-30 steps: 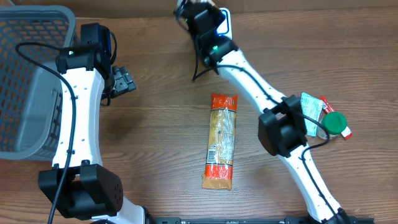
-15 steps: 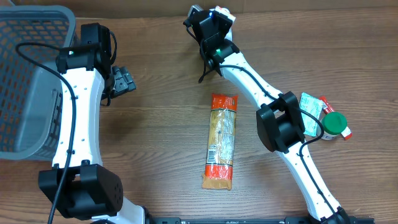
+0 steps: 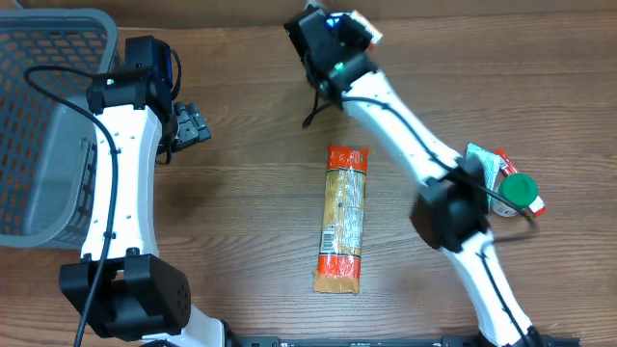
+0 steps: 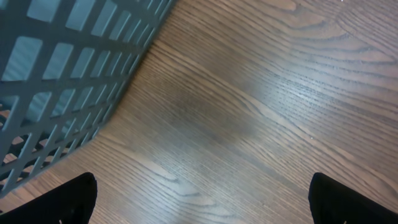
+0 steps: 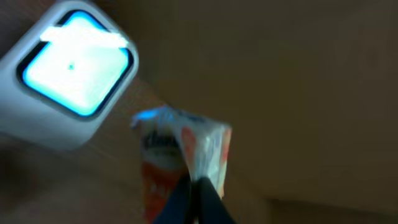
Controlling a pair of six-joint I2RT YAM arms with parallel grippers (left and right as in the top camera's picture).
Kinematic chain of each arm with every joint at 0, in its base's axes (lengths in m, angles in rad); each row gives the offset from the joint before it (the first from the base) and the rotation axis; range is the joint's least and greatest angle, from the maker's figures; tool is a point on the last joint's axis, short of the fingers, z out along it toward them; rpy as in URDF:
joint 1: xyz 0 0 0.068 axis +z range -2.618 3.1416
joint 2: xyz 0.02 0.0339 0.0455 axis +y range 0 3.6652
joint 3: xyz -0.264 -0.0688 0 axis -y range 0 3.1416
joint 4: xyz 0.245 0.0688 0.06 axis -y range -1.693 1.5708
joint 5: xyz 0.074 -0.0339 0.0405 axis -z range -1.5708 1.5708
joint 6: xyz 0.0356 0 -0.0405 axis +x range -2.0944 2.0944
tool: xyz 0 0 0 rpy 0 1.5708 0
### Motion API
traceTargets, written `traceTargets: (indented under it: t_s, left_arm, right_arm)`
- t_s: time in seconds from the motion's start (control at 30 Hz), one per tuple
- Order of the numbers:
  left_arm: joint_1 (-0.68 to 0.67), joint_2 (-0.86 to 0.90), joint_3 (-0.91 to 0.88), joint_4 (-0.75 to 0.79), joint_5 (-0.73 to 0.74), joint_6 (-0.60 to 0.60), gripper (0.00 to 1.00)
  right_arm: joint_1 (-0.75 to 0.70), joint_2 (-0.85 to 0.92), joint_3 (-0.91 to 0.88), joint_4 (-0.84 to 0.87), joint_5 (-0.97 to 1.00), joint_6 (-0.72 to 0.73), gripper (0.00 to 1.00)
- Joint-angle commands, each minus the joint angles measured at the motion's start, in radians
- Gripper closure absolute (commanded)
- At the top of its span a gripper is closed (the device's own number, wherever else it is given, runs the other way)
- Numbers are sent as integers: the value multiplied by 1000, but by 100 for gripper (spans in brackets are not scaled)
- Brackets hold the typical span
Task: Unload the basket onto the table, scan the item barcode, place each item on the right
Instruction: 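Lift the tissue pack and hold it before the scanner window, then carry the tissue pack right and set it beside the green packet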
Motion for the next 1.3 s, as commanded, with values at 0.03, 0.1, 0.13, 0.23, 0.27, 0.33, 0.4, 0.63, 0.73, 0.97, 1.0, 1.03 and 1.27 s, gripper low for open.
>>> traceTargets:
  t_s: [0.03,0.1,0.13,0.23,0.27,0.33,0.4,0.63,0.73,0.97,1.0,1.03,1.27]
  left_arm:
    - [2,2,19,-2,1,22,0]
    - [2,2,19,-2,1,22,0]
    - [2,2,19,-2,1,22,0]
    - [2,2,19,-2,1,22,0]
    - [2,2,19,-2,1,22,0]
    - [2,2,19,-2,1,22,0]
    - [2,2,19,-2,1,22,0]
    - [2,2,19,-2,1,22,0]
    - [2,2,19,-2,1,22,0]
    - [2,2,19,-2,1,22,0]
    - [2,2,19,-2,1,22,0]
    - [2,2,19,-2,1,22,0]
    - [2,2,19,-2,1,22,0]
  right_arm:
    - [-29,-296,27,-344,-263,502,96]
    - [-85,-348,27,-575,-442,670,96]
    - [-112,-352,27,-652,-494,718,96]
    - [-204,-345,-2,-816,-634,796,96]
    - [-230,-346,-32,-815,-692,797,96]
    - [-281,-342,-96,-814,-771,796,96]
    - [-328,-341,-186,-815,-771,797,96]
    - [-446,-341,-504,-782,-750,819,96]
    - [-467,-341,-601,-717,-745,815,85]
    - [-469,-351,-650,-654,-731,811,54]
    - [-469,-360,-646,-660,-730,811,54]
    - [-467,-375,-641,-667,-731,811,54]
    - [-353,-612,-639,-631,-881,808,54]
